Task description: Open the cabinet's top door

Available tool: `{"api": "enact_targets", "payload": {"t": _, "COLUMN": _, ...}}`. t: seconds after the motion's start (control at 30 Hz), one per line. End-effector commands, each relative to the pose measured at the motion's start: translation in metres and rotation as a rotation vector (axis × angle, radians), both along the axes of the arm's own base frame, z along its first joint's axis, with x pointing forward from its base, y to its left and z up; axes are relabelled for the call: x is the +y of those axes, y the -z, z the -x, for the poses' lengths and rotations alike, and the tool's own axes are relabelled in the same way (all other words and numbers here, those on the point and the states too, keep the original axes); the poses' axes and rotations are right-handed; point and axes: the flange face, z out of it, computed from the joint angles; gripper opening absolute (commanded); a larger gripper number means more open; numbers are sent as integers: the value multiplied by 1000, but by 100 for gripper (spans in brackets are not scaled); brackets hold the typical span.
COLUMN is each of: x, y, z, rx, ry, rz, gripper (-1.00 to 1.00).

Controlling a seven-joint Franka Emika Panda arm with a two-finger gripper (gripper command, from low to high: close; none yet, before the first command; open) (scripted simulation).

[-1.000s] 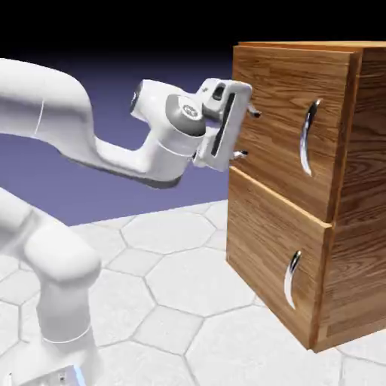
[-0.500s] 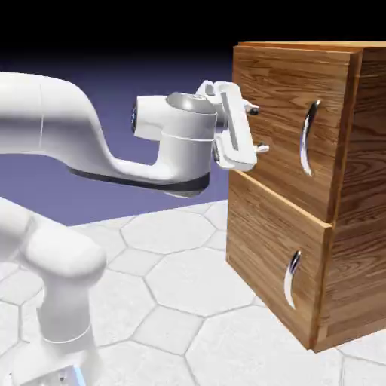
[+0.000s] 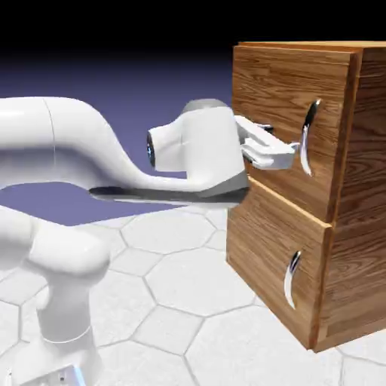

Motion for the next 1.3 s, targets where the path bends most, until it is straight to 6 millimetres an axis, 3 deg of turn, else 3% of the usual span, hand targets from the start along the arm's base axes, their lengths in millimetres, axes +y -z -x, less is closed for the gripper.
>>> {"api": "enact_targets", "payload": {"t": 0.0, "x": -2, "y": 1, "z": 0, "rx": -3, "ry": -1, "rz": 13, "gripper": 0}}
{"api": "enact_targets", "payload": {"t": 0.03, "x": -2, "y": 1, "z": 0, "rx": -3, "ry": -1, "rz": 13, "gripper": 0}}
{"api": "enact_targets", "payload": {"t": 0.2, "x": 1, "y": 1, "z": -50, "rx": -3, "ry": -1, "rz": 13, "gripper": 0}}
{"api": "enact_targets", "payload": {"t": 0.23, "x": 1, "y": 1, "z": -50, "rx": -3, "ry": -1, "rz": 13, "gripper": -100}}
{"api": "enact_targets", "payload": {"t": 0.37, "x": 6, "y": 1, "z": -35, "rx": -2, "ry": 39, "rz": 13, "gripper": -100}}
{"api": "enact_targets", "payload": {"t": 0.67, "x": 31, "y": 1, "z": 20, "rx": -2, "ry": 186, "rz": 13, "gripper": -100}}
{"api": "enact_targets", "payload": {"t": 1.0, "x": 74, "y": 1, "z": 83, "rx": 0, "ry": 371, "rz": 13, "gripper": -100}}
{"api": "enact_targets", "payload": {"t": 1.27, "x": 107, "y": 1, "z": 119, "rx": 0, "ry": 487, "rz": 13, "gripper": -100}}
